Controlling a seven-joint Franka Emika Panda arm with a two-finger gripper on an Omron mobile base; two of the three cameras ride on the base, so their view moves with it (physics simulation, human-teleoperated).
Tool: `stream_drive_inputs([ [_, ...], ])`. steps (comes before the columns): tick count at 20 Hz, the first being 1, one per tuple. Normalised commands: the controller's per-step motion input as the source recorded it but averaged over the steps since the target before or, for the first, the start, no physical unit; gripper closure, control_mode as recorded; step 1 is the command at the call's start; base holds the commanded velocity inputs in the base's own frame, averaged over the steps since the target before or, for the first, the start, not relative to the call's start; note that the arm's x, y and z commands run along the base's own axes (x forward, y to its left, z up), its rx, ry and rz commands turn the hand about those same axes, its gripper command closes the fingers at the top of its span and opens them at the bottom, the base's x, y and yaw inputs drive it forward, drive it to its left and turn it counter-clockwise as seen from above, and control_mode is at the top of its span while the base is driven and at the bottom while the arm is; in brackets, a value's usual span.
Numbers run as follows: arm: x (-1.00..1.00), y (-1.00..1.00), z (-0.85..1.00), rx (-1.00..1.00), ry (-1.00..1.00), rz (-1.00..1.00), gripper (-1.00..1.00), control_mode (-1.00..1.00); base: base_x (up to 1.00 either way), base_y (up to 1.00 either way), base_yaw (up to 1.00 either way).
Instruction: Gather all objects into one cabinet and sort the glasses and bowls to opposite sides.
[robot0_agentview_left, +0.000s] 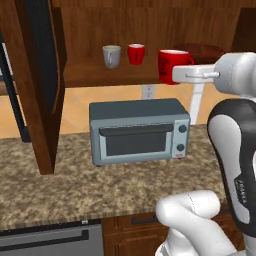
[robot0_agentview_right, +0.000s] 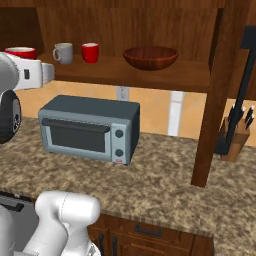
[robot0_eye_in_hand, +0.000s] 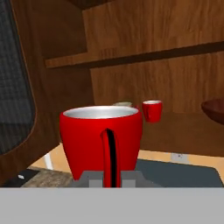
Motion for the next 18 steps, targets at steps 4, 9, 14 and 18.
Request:
stream_drive_inputs([
  [4, -0.03, 0.48, 0.04, 0.01, 0.0, 0.25, 1.0, -1.0, 0.0, 0.0, 0.0],
  [9, 0.2, 0.38, -0.06, 0.0, -0.13, 0.03, 1.0, -1.0, 0.0, 0.0, 0.0],
  [14, 0.65, 0.15, -0.28, 0.0, -0.29, -0.06, 1.0, -1.0, 0.0, 0.0, 0.0],
  [18, 0.67, 0.05, -0.25, 0.0, -0.08, 0.0, 1.0, -1.0, 0.0, 0.0, 0.0],
])
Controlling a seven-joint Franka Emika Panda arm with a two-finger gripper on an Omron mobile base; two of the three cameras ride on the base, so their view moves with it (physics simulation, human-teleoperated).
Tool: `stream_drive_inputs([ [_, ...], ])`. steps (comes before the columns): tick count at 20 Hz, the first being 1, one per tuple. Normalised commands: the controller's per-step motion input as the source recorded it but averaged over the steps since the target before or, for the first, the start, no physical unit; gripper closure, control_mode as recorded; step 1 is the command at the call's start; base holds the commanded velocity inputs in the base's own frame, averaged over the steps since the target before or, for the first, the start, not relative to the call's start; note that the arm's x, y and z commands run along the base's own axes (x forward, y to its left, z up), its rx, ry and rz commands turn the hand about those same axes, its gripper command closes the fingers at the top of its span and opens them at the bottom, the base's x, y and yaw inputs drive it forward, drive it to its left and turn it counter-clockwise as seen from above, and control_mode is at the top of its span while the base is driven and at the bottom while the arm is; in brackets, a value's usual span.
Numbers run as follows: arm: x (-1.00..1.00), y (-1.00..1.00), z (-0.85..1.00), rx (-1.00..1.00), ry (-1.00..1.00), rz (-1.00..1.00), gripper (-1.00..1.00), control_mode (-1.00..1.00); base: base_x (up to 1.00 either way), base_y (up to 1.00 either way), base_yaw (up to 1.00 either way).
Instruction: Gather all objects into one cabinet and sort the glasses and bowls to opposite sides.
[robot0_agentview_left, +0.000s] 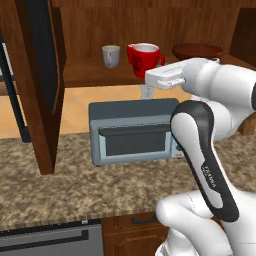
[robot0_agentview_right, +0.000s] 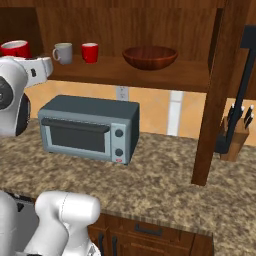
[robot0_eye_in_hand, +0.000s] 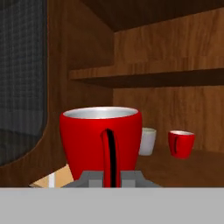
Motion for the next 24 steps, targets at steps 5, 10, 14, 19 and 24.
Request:
stream_drive_inputs([
  [5, 0.48, 0.21, 0.0, 0.0, 0.12, 0.01, 1.0, -1.0, 0.0, 0.0, 0.0],
  [10, 0.36, 0.22, 0.0, 0.01, 0.2, 0.05, 1.0, -1.0, 0.0, 0.0, 0.0],
  [14, 0.3, 0.17, -0.16, 0.0, 0.03, 0.04, 1.0, -1.0, 0.0, 0.0, 0.0],
  [19, 0.22, 0.17, -0.39, 0.0, -0.06, 0.01, 1.0, -1.0, 0.0, 0.0, 0.0],
  [24, 0.17, 0.15, -0.03, 0.0, -0.05, 0.0, 1.0, -1.0, 0.0, 0.0, 0.0],
])
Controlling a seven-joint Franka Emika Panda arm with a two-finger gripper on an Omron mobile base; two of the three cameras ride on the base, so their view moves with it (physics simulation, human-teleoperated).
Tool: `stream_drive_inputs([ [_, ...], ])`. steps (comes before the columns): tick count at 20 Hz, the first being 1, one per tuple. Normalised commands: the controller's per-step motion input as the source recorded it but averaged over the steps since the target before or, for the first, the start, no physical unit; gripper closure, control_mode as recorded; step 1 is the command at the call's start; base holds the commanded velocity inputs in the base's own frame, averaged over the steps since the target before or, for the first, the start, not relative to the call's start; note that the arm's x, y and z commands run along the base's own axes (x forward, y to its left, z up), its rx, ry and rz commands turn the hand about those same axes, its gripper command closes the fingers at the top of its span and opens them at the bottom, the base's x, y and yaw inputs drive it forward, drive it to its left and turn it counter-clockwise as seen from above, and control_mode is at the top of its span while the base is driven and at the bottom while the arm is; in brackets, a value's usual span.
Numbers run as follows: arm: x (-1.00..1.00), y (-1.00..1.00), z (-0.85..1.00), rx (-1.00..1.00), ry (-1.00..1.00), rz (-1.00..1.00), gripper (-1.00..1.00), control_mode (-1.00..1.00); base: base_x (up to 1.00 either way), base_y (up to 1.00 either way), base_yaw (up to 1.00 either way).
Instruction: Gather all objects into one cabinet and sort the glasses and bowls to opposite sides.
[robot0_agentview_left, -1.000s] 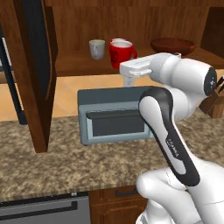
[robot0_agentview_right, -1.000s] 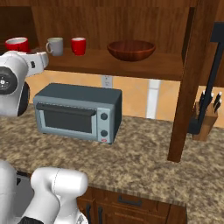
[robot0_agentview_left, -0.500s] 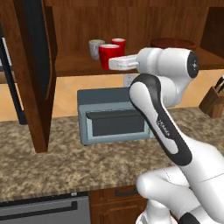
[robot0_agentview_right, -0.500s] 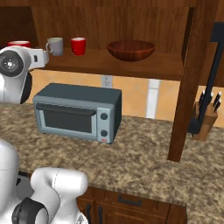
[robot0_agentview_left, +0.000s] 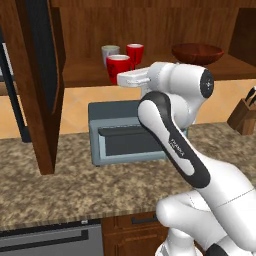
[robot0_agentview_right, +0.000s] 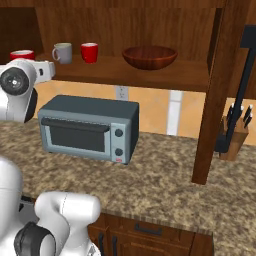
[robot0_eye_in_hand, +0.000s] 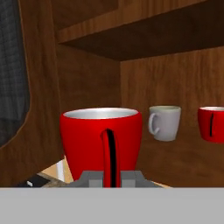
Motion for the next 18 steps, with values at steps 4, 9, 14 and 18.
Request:
stream_drive_inputs([
  [4, 0.29, 0.23, 0.0, 0.0, 0.0, 0.0, 1.0, -1.0, 0.0, 0.0, 0.0],
  [9, 0.43, 0.23, 0.05, 0.0, 0.02, 0.0, 1.0, -1.0, 0.0, 0.0, 0.0],
  [14, 0.47, 0.16, 0.0, 0.0, 0.0, -0.01, 1.0, -1.0, 0.0, 0.0, 0.0],
  [18, 0.45, 0.08, 0.0, 0.0, -0.03, -0.07, 1.0, -1.0, 0.0, 0.0, 0.0],
])
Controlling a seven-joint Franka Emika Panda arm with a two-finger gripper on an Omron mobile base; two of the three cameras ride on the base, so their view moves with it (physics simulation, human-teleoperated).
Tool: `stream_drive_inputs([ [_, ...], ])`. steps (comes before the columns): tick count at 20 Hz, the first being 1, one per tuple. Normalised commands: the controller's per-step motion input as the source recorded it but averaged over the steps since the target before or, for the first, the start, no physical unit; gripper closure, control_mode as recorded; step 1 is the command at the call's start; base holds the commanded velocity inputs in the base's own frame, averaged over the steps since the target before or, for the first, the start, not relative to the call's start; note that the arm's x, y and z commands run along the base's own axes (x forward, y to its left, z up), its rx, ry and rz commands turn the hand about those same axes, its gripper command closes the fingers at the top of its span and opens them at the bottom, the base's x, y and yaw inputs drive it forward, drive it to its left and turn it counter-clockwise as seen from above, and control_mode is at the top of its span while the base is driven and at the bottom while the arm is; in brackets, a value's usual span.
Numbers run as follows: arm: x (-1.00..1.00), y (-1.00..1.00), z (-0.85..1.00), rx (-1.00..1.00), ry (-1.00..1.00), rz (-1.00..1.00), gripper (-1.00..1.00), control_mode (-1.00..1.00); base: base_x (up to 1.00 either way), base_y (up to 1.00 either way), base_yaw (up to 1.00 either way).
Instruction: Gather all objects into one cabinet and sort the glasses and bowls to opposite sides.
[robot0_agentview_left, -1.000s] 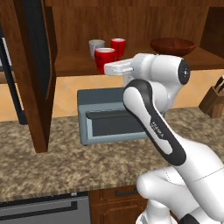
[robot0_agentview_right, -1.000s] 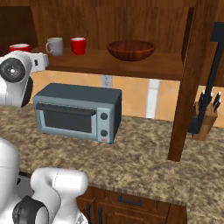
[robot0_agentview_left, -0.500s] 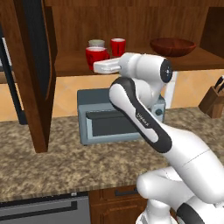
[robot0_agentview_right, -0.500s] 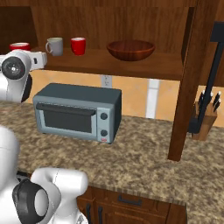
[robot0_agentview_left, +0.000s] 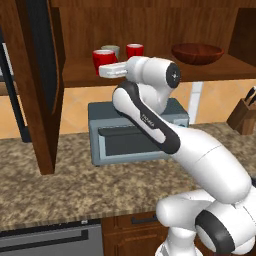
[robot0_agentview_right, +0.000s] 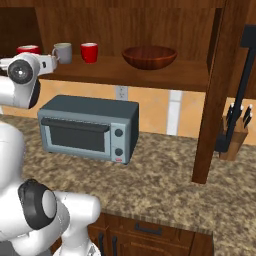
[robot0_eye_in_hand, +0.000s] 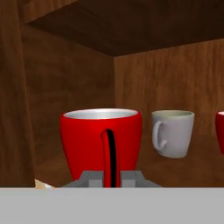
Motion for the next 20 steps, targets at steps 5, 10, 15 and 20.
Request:
stream_drive_inputs([
  [5, 0.37, 0.15, -0.03, 0.0, -0.03, -0.08, 1.0, -1.0, 0.0, 0.0, 0.0],
  [10, 0.31, 0.37, 0.0, 0.0, 0.01, -0.01, 1.0, -1.0, 0.0, 0.0, 0.0],
  [15, 0.31, 0.31, 0.0, 0.0, 0.18, 0.0, -1.0, -1.0, 0.0, 0.0, 0.0],
  [20, 0.24, 0.0, 0.0, 0.01, 0.1, 0.0, -1.0, -1.0, 0.0, 0.0, 0.0],
])
